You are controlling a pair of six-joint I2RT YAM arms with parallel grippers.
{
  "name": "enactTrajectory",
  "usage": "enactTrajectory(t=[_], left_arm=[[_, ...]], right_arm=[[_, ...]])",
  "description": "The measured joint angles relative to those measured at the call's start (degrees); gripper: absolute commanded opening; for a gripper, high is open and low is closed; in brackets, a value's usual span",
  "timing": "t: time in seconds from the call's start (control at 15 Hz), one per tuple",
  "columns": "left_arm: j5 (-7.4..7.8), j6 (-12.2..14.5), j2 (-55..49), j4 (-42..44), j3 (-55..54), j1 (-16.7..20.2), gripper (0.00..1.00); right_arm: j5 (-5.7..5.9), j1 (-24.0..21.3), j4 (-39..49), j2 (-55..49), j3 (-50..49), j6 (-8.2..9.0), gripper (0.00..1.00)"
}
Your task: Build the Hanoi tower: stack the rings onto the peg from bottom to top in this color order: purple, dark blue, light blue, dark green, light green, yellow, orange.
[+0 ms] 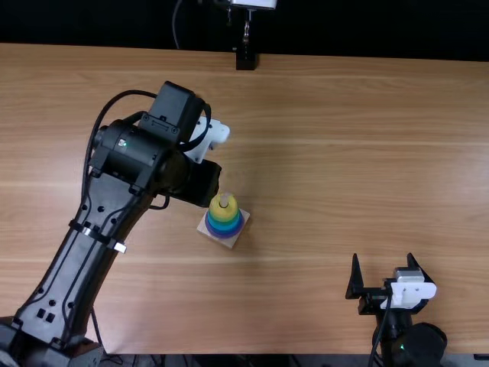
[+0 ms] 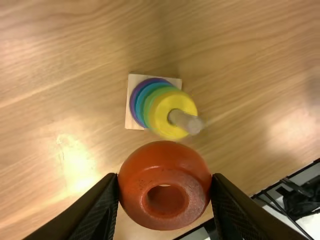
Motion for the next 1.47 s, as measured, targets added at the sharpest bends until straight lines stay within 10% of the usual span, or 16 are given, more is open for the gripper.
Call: enactTrajectory(t=[1.27,1.33,1.47], left_arm=[[0.00,-0.6,8.0,0.8,0.5,-4.0,0.00],[0.04,-0.6,8.0,0.8,0.5,-4.0,0.11],[0.22,-0.6,8.0,0.8,0.5,-4.0,1.00]], right_arm=[[0.00,0.0,0.0,0.0,0.0,-0.02,1.00],[0.00,0.0,0.0,0.0,0.0,-0.02,1.00],[0.02,0.0,0.0,0.0,0.0,-0.02,1.00]])
